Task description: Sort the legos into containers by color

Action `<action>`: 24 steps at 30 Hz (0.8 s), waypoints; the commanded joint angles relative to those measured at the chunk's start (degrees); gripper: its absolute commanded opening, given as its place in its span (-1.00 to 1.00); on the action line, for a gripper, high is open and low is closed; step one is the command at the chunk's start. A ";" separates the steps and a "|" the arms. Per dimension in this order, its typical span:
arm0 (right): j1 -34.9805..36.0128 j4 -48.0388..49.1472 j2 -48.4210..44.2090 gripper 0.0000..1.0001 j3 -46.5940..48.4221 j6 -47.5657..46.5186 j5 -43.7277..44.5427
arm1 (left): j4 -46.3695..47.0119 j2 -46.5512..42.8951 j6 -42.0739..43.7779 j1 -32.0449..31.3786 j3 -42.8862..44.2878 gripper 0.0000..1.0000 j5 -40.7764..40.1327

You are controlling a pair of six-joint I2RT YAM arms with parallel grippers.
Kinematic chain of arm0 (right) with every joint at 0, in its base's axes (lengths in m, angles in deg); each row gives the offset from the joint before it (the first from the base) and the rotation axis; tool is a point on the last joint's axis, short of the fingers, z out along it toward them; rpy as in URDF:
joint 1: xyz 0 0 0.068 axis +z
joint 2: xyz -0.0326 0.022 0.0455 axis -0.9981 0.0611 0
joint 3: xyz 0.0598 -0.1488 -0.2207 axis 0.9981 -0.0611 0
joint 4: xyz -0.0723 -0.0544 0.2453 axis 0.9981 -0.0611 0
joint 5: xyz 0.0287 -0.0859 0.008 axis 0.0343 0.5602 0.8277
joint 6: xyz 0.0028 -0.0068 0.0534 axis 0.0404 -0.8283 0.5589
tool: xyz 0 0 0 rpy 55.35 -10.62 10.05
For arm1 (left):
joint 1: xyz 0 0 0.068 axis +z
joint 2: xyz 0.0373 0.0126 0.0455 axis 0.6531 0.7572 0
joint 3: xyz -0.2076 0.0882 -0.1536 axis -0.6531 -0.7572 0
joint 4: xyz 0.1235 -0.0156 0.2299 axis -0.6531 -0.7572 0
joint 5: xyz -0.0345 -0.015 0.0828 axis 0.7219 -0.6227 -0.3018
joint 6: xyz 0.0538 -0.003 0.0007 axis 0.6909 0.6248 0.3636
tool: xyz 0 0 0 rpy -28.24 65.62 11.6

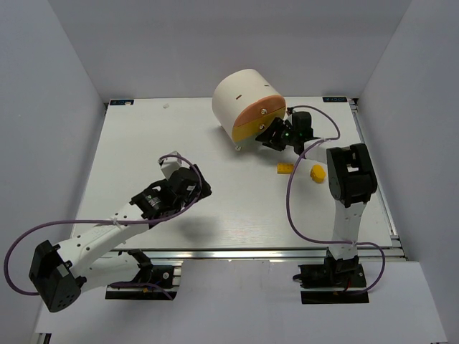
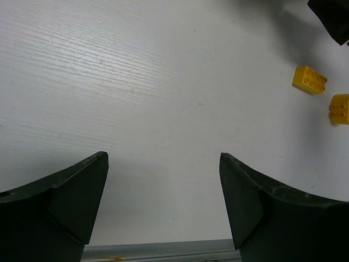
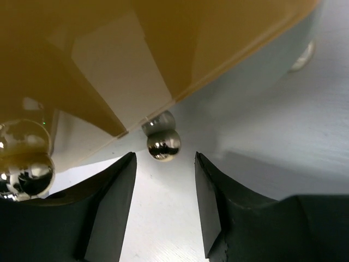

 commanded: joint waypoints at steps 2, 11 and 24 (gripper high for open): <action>-0.31 7.64 1.31 0.01 1.34 4.46 -1.63 | 0.04 0.65 0.10 0.14 2.86 0.85 0.44; -0.84 10.73 2.20 -0.70 0.39 4.64 -2.68 | 0.83 2.41 0.72 0.14 3.92 0.85 0.88; -5.67 10.99 -9.05 -0.58 -15.35 1.21 -6.82 | 5.31 3.64 3.53 0.14 3.48 0.87 2.64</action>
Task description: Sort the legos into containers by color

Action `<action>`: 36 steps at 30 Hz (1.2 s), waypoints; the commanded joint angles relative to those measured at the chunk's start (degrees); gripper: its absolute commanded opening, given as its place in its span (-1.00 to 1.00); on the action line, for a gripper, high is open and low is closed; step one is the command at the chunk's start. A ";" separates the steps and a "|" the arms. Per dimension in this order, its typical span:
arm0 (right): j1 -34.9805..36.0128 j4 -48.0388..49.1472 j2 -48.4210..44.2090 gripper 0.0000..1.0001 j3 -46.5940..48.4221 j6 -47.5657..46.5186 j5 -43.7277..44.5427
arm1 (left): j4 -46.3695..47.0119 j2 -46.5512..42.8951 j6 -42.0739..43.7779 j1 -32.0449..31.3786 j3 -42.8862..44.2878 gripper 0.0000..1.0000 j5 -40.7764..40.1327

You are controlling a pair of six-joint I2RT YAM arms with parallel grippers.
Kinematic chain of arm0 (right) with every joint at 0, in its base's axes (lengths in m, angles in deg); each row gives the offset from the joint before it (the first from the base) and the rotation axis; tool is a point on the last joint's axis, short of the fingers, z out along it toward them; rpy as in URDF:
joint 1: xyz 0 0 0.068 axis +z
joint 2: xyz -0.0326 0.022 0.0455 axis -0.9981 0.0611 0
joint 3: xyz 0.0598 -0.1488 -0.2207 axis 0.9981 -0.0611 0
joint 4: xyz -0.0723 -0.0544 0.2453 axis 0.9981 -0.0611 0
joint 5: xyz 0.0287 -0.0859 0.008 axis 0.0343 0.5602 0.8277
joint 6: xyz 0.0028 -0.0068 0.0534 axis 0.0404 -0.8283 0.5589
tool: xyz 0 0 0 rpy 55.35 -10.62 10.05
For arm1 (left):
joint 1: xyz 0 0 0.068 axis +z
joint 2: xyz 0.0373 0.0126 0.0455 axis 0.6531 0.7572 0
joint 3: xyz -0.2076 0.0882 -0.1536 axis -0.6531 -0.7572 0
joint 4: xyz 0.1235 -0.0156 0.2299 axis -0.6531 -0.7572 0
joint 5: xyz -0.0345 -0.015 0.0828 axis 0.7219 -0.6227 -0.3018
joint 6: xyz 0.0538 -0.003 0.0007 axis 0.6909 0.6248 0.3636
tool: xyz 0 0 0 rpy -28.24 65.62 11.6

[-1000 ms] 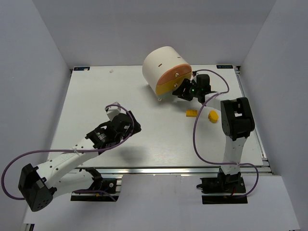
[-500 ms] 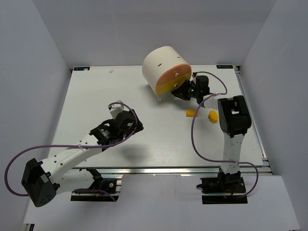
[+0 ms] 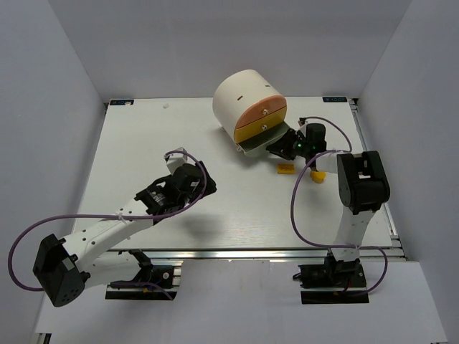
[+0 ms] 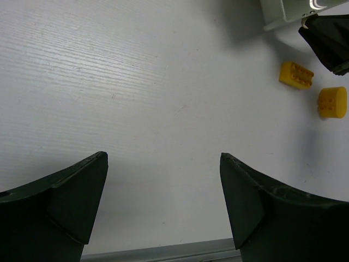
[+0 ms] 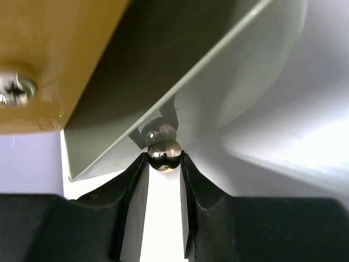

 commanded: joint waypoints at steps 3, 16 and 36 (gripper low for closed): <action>-1.19 1.11 -3.46 -0.16 -2.22 -1.59 -2.60 | 3.04 1.55 2.75 0.12 2.08 0.87 1.55; -2.68 -16.80 -9.79 0.50 2.00 -37.42 -15.35 | 4.10 -1.70 1.96 0.12 -0.55 0.87 1.38; -3.83 -60.50 -1.88 0.77 18.52 -110.21 -7.71 | 5.68 -1.97 3.10 0.12 -1.43 0.89 1.11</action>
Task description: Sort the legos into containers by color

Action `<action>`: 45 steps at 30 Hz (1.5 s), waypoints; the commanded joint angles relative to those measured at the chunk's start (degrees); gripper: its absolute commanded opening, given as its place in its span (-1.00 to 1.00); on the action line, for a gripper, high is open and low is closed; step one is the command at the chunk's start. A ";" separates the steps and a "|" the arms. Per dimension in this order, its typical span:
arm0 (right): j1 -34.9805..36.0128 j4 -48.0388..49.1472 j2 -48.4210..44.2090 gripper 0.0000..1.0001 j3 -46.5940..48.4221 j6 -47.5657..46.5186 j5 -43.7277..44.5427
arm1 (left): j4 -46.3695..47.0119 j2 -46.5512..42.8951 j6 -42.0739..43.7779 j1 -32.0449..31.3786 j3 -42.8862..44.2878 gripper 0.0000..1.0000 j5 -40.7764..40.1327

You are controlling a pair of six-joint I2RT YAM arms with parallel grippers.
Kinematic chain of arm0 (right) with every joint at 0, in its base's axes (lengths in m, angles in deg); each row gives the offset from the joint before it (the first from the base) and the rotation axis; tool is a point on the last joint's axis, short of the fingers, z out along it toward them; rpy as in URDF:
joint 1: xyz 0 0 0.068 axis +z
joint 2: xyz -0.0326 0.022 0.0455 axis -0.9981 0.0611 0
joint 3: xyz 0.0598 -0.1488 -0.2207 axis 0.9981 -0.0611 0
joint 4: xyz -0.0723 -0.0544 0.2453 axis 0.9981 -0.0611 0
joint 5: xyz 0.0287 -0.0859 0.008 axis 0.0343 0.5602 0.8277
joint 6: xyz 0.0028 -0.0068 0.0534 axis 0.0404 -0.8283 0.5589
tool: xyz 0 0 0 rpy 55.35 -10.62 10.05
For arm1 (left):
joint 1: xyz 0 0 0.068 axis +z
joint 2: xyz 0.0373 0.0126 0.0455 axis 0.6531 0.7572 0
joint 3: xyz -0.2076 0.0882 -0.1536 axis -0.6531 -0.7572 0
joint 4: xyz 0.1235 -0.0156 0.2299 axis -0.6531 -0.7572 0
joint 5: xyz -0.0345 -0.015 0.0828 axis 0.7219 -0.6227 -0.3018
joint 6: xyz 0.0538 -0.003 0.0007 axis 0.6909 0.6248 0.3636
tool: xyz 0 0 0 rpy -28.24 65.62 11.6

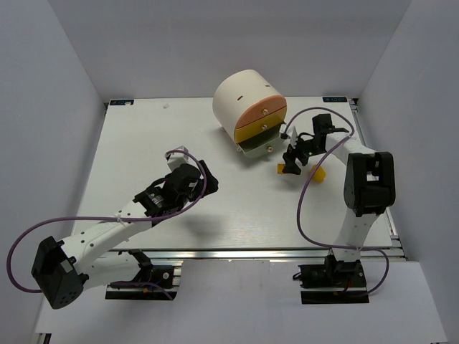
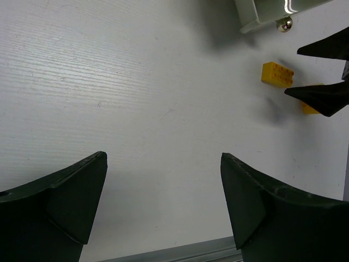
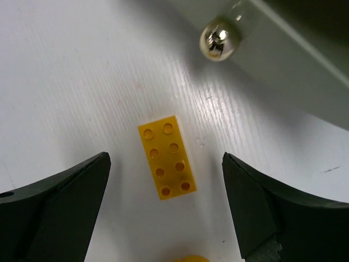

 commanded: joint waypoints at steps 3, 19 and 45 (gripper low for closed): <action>0.11 -3.76 1.92 0.76 1.71 -12.07 3.70 | 1.15 -1.38 0.43 0.14 -0.27 0.89 -0.44; 2.39 4.87 2.19 0.31 -3.39 -17.33 8.81 | 0.71 -1.20 0.70 0.14 -0.10 0.89 -1.05; 8.53 10.73 -16.62 -1.00 -4.71 -29.31 -1.39 | 2.30 -2.87 1.05 0.14 -1.16 0.90 -1.67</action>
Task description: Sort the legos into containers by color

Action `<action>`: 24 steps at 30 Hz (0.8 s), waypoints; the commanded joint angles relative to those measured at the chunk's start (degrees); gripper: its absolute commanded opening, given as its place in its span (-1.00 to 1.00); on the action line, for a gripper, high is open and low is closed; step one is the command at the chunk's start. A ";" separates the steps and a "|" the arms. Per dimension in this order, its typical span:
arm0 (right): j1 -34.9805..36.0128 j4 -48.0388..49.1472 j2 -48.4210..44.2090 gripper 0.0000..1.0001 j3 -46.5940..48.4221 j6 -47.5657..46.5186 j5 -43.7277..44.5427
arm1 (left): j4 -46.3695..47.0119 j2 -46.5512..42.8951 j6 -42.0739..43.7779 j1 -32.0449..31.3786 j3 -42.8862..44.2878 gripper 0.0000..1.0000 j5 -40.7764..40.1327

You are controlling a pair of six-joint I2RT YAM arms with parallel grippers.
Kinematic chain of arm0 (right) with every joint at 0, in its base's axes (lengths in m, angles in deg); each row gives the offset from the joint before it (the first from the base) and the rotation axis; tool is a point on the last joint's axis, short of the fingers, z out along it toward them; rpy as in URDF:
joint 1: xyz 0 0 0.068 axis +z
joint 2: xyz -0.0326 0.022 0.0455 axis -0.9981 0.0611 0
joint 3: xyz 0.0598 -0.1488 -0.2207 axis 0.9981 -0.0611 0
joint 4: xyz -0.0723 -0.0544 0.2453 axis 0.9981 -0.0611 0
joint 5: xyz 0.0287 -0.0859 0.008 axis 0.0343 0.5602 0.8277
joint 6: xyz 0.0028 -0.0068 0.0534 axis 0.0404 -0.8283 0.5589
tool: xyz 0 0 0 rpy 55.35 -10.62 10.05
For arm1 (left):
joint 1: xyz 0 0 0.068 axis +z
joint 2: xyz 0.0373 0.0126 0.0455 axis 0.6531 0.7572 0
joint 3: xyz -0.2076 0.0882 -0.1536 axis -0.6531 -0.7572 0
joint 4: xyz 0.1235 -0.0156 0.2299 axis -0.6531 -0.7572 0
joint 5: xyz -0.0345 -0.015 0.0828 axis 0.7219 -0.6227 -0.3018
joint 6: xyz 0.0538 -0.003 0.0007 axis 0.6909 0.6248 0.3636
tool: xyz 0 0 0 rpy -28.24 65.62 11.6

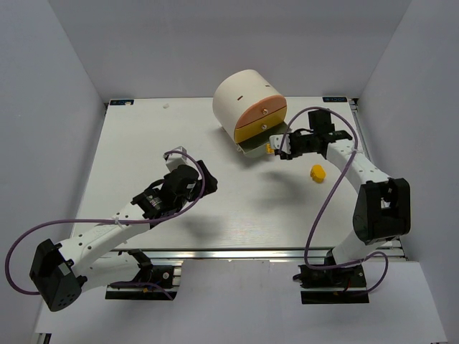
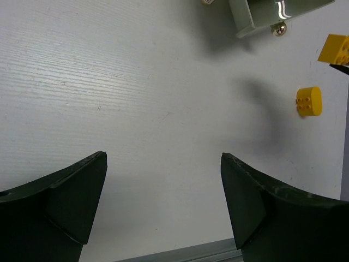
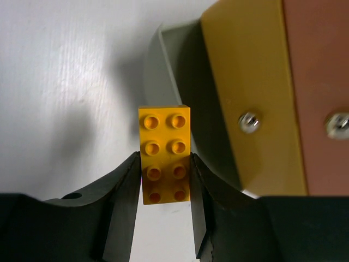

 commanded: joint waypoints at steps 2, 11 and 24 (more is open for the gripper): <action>3.54 16.51 0.50 -1.00 -0.58 5.14 0.16 | 1.09 -1.76 0.48 0.14 -0.19 0.89 -1.25; 9.52 32.99 5.15 -1.00 -0.23 12.35 7.63 | -0.05 -4.31 -0.66 0.14 -1.25 0.89 -2.40; 12.51 39.23 6.91 -0.04 -4.36 13.93 12.39 | 0.39 -3.43 -0.31 0.14 -0.90 0.90 -2.40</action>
